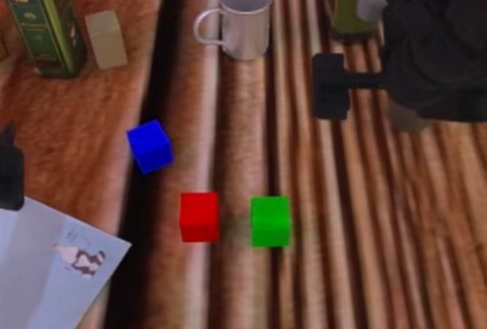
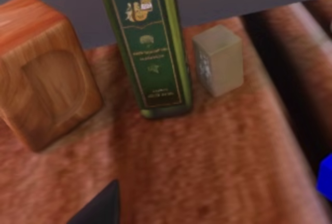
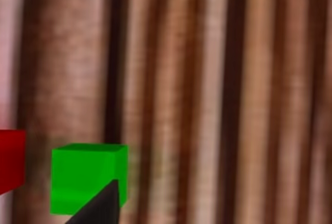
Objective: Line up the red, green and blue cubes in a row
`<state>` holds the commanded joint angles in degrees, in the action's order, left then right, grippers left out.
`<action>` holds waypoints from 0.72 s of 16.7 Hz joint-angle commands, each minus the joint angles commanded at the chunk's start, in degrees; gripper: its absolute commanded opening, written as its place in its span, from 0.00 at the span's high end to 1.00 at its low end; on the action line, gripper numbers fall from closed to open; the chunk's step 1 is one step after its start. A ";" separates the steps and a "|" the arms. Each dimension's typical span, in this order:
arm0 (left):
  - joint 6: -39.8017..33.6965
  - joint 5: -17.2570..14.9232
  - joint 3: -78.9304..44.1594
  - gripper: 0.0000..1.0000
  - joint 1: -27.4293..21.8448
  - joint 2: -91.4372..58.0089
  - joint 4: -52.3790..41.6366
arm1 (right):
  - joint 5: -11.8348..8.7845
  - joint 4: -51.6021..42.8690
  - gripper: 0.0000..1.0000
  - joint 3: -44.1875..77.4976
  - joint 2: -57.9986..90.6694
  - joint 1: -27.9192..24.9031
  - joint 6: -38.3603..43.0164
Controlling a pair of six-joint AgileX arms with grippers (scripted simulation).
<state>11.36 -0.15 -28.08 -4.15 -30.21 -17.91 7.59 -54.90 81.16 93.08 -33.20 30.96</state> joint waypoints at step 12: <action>22.64 -0.22 -55.64 0.00 -10.44 -72.40 -38.04 | -0.66 35.56 0.00 -60.63 -69.77 24.47 -24.18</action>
<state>34.00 -0.37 -83.72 -14.58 -102.61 -55.95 6.92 -19.34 20.53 23.31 -8.74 6.78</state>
